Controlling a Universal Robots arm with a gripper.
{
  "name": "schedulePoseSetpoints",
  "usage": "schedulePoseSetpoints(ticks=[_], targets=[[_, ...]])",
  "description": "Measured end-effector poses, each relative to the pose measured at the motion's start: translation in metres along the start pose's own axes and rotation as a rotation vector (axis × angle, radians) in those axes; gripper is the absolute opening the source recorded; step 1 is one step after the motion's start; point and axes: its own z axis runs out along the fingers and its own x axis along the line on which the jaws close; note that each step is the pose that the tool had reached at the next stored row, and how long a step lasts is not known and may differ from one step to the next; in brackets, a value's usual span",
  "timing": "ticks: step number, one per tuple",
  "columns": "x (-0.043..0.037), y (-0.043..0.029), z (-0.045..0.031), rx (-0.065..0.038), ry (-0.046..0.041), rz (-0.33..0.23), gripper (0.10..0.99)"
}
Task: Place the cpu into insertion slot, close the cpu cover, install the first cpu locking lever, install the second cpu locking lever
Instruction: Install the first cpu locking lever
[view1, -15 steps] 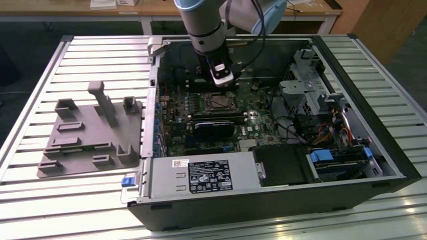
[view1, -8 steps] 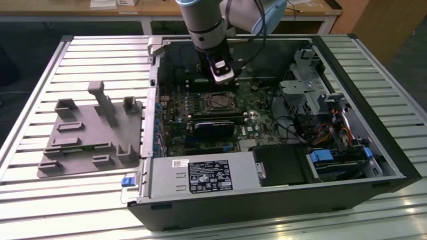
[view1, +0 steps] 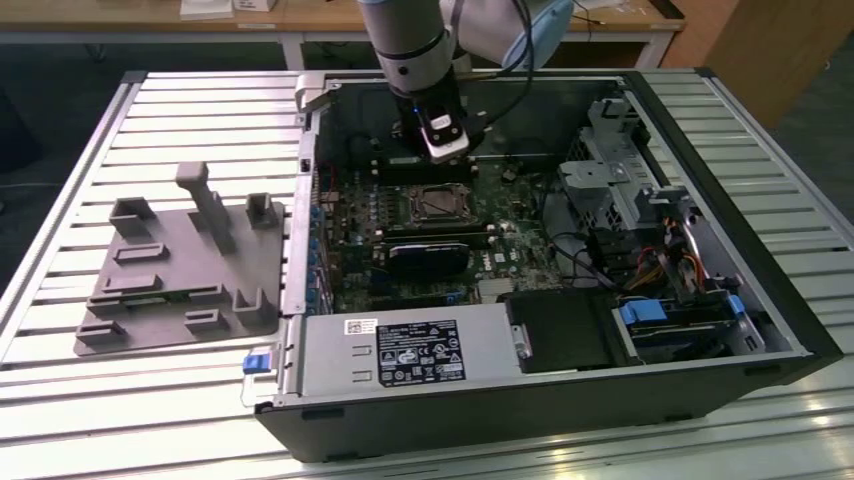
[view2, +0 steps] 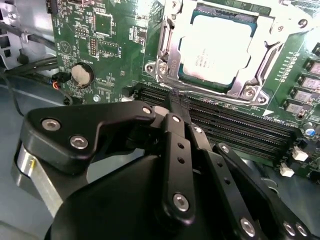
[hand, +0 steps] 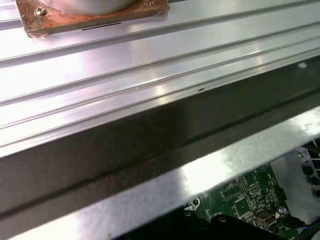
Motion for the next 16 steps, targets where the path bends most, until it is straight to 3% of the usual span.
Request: schedulePoseSetpoints(ticks=[1, 4, 7, 8, 10, 16], targets=[[-0.0001, 0.0001, 0.0001, 0.001, 0.0028, 0.0, 0.106], [-0.0014, 0.0005, 0.0007, 0.025, 0.0217, -0.002, 0.106], [-0.0038, 0.0014, 0.0016, 0.062, 0.0358, -0.008, 0.106], [-0.0047, 0.0017, 0.0018, 0.078, 0.0384, -0.011, 0.106], [-0.0057, 0.0016, 0.002, 0.098, 0.0399, -0.015, 0.106], [-0.0089, -0.0047, 0.0017, 0.127, 0.052, -0.02, 0.106]])
